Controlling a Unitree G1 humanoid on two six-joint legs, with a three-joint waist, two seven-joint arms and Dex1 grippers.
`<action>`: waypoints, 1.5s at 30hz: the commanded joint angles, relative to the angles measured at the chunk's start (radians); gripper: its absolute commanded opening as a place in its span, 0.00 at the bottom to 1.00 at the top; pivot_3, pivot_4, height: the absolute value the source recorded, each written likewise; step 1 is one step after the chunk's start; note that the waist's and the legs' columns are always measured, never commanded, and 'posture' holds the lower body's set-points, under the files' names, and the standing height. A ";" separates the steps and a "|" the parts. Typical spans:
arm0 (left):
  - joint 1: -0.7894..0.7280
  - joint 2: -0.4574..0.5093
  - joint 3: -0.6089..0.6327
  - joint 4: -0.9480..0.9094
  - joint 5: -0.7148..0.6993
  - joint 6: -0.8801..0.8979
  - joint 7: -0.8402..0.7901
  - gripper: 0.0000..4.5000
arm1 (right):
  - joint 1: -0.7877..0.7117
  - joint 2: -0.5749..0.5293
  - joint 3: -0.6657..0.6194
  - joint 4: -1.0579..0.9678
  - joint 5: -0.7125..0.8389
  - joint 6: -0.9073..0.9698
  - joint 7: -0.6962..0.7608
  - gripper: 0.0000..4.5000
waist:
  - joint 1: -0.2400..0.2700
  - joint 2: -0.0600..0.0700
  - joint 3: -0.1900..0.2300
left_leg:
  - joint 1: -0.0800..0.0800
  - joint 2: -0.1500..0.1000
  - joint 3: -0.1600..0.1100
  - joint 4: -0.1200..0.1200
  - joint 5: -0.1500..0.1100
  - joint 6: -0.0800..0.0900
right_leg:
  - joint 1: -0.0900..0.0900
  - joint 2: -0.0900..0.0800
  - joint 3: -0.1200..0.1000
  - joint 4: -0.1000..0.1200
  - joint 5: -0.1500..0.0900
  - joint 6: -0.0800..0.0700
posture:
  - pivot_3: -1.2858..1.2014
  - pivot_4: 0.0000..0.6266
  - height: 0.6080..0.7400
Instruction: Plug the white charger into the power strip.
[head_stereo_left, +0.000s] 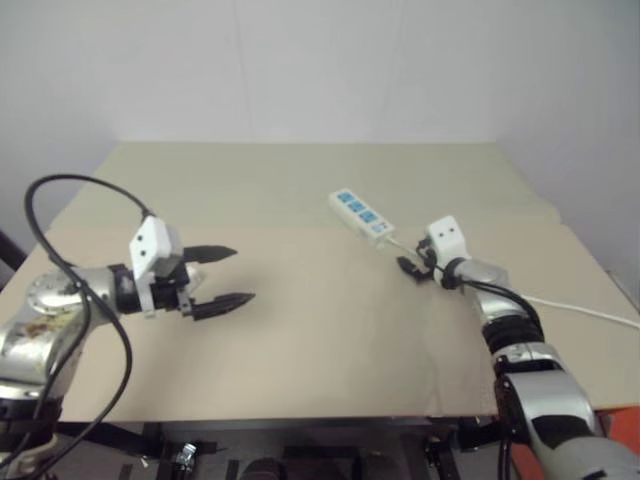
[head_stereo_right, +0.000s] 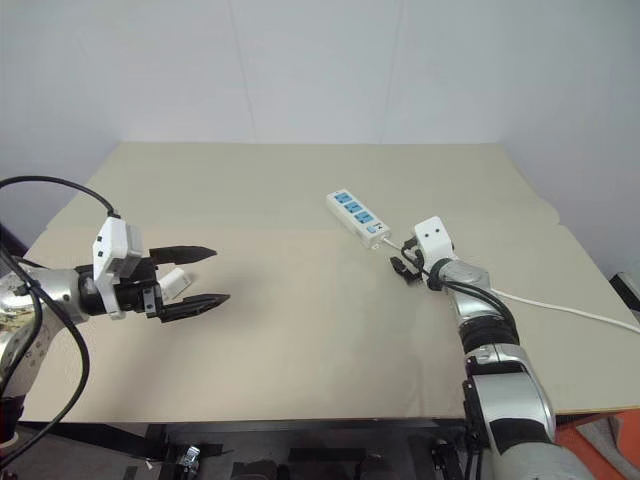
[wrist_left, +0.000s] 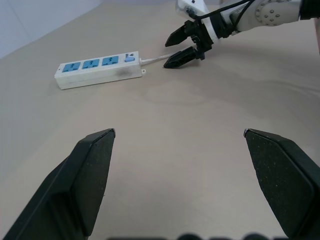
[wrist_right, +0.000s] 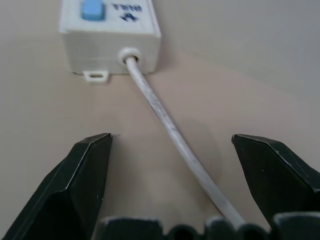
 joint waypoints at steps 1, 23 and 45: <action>-0.010 0.001 0.010 -0.013 -0.005 -0.019 -0.006 1.00 | -0.032 0.001 -0.028 0.015 0.019 0.024 -0.004 0.96 | 0.000 0.000 0.000 | 0.000 0.000 0.000 0.000 0.000 0.000 | 0.000 0.000 0.000 0.000 0.000 0.000 | 0.52 0.24 1.00; -0.008 0.011 0.019 -0.014 -0.001 -0.019 -0.028 1.00 | 0.013 -0.023 -0.001 -0.113 0.039 0.086 0.160 0.00 | -0.017 0.000 0.000 | 0.001 0.000 -0.001 -0.001 0.000 0.000 | 0.000 0.000 0.001 0.000 0.000 0.000 | 0.52 0.24 1.00; 0.036 0.032 0.043 -0.034 -0.016 -0.015 -0.063 1.00 | 0.307 -0.217 0.053 -0.693 0.157 0.361 0.561 0.00 | -0.016 0.000 0.000 | 0.003 0.001 -0.001 -0.001 0.000 0.001 | 0.000 0.001 0.003 0.001 0.000 0.000 | 0.52 0.24 1.00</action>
